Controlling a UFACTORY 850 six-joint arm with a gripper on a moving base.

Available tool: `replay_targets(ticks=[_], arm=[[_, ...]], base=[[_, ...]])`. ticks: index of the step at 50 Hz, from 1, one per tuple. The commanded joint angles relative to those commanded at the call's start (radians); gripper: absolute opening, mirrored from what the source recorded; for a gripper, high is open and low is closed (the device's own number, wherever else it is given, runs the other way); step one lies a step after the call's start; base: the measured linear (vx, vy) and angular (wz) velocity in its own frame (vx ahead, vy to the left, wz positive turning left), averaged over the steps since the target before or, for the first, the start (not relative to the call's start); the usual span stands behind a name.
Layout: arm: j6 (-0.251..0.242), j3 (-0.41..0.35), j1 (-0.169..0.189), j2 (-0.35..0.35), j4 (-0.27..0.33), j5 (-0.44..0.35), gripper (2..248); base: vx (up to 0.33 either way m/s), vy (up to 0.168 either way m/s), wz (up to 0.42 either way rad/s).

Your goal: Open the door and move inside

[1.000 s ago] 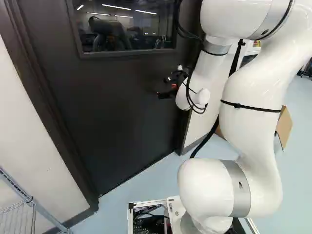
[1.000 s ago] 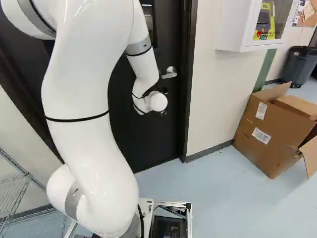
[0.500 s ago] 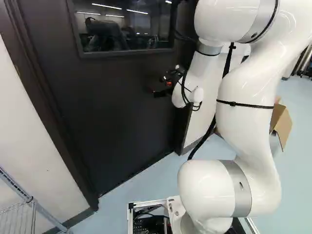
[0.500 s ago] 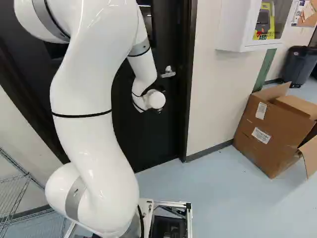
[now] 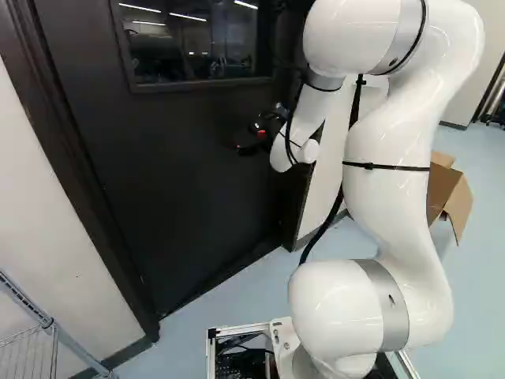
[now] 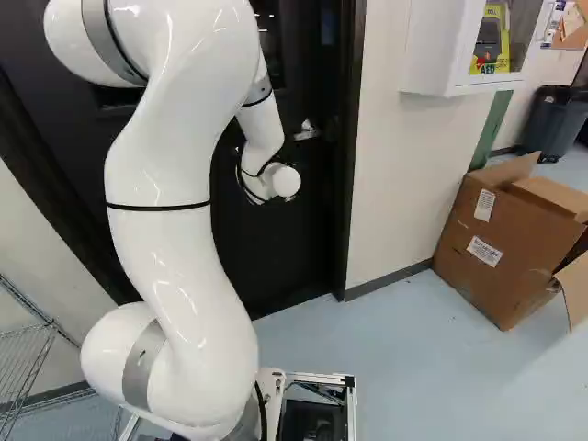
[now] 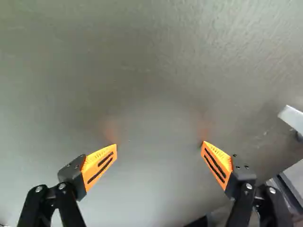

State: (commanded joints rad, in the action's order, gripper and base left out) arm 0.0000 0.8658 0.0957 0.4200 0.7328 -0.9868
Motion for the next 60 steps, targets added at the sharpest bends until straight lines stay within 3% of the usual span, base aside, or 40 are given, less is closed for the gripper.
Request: replay_targets(ticks=[33, 60], arm=[[0.000, 0.112, -0.096, 0.086, 0.025, -0.012, 247], [0.000, 0.161, -0.171, 0.122, 0.046, -0.020, 247]], base=[[0.000, 0.000, 0.000], [0.000, 0.000, 0.000]])
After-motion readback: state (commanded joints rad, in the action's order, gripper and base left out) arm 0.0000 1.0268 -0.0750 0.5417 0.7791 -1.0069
